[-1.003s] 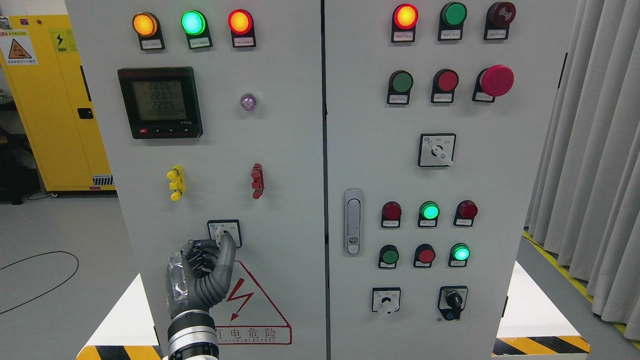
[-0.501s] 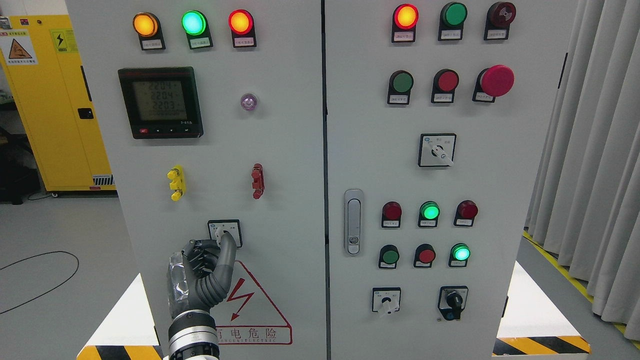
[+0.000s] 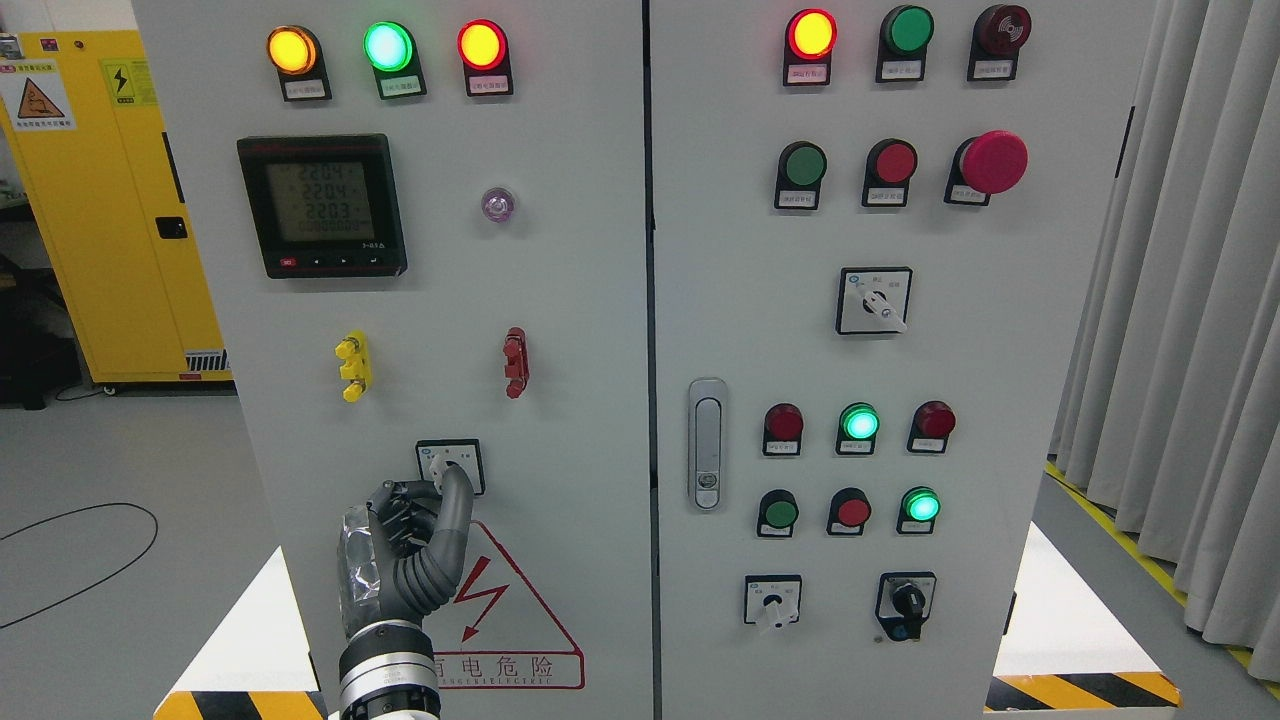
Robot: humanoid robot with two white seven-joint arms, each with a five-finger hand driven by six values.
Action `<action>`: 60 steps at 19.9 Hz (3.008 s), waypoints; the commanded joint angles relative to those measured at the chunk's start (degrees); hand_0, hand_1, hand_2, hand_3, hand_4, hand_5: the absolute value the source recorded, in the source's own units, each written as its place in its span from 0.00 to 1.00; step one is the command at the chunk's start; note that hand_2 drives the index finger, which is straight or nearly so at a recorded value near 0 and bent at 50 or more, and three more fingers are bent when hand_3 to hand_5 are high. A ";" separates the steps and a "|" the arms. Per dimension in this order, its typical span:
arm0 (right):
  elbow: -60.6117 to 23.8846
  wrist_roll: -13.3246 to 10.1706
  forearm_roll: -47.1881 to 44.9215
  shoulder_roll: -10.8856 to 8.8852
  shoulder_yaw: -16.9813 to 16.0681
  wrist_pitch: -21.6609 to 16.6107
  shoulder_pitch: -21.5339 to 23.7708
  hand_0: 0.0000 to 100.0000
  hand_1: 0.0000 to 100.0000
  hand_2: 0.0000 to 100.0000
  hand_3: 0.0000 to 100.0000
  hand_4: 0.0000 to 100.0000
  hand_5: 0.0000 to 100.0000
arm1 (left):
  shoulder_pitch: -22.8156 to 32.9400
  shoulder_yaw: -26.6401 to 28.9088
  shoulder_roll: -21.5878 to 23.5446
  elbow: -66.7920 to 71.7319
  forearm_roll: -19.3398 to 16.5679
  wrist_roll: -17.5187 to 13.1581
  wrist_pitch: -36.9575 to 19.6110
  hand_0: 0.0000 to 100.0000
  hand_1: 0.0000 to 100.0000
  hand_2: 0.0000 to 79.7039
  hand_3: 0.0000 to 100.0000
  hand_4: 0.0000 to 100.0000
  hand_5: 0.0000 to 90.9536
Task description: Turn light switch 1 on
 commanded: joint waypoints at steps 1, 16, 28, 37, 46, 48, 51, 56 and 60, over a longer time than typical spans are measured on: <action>0.00 0.01 0.02 0.00 0.00 0.02 0.00 0.00 0.50 0.04 0.00 0.00 0.00 | 0.01 -0.04 -0.09 0.19 0.01 -0.04 0.12 0.55 0.51 0.78 0.93 0.88 0.84; 0.00 0.01 0.02 0.00 0.00 0.02 0.00 0.00 0.50 0.04 0.00 0.00 0.00 | 0.01 0.04 -0.09 0.19 0.09 -0.04 -0.24 0.65 0.48 0.77 0.93 0.88 0.84; 0.00 0.01 -0.06 0.00 0.00 0.02 0.00 0.00 0.50 0.04 0.00 0.00 0.00 | 0.09 0.04 -0.09 0.19 0.09 -0.04 -0.24 0.65 0.42 0.76 0.93 0.88 0.84; 0.00 0.01 0.02 0.00 0.00 0.02 0.00 0.00 0.50 0.04 0.00 0.00 0.00 | 0.09 0.04 -0.09 0.37 0.18 -0.04 -0.15 0.49 0.42 0.76 0.92 0.88 0.84; 0.00 0.01 -0.06 0.00 0.00 0.02 0.00 0.00 0.50 0.04 0.00 0.00 0.00 | 0.09 -0.04 -0.09 0.54 0.53 -0.04 -0.24 0.23 0.42 0.77 0.92 0.88 0.84; 0.00 0.01 -0.06 0.00 0.00 0.02 0.00 0.00 0.50 0.04 0.00 0.00 0.00 | 0.09 -0.04 -0.09 0.54 0.71 -0.04 -0.32 0.20 0.41 0.77 0.92 0.88 0.84; 0.00 0.01 -0.06 0.00 0.00 0.02 0.00 0.00 0.50 0.04 0.00 0.00 0.00 | 0.18 -0.04 -0.18 0.45 1.33 0.05 -0.50 0.17 0.40 0.77 0.92 0.88 0.84; 0.00 0.01 0.02 0.00 0.00 0.02 0.00 0.00 0.50 0.04 0.00 0.00 0.00 | 0.36 0.04 -0.18 0.37 1.33 0.14 -0.76 0.13 0.38 0.78 0.92 0.88 0.83; 0.00 0.01 -0.06 0.00 0.00 0.02 0.00 0.00 0.50 0.04 0.00 0.00 0.00 | 1.06 0.22 -0.09 0.19 1.33 0.22 -1.90 0.11 0.38 0.78 0.92 0.88 0.83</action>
